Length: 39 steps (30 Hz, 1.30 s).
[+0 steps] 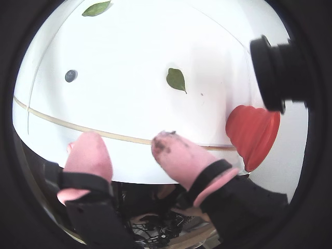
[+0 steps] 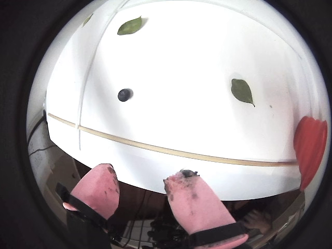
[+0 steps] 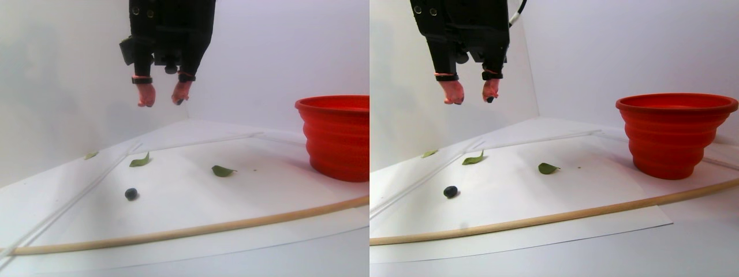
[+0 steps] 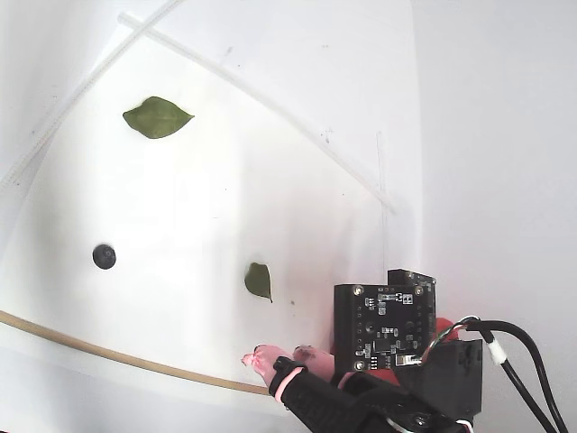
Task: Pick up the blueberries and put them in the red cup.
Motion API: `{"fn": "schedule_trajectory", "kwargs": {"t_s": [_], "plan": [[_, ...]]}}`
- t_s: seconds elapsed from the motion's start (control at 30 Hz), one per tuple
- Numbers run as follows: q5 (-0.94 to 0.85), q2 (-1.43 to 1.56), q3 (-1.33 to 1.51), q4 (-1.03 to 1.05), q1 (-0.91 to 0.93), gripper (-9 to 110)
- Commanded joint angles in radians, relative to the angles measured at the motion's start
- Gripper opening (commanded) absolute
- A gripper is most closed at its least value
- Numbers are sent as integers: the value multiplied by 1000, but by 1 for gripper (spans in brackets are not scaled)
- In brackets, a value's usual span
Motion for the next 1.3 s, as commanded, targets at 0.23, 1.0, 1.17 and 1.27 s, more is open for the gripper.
{"fn": "schedule_trajectory", "kwargs": {"t_s": [0.23, 1.0, 1.17, 1.27], "plan": [[2, -98, -18, -98, -61, 17], [-26, -388, -38, -391, -187, 17], [-49, -472, -51, -483, -193, 17], [-58, -528, -61, -532, -192, 17]]}}
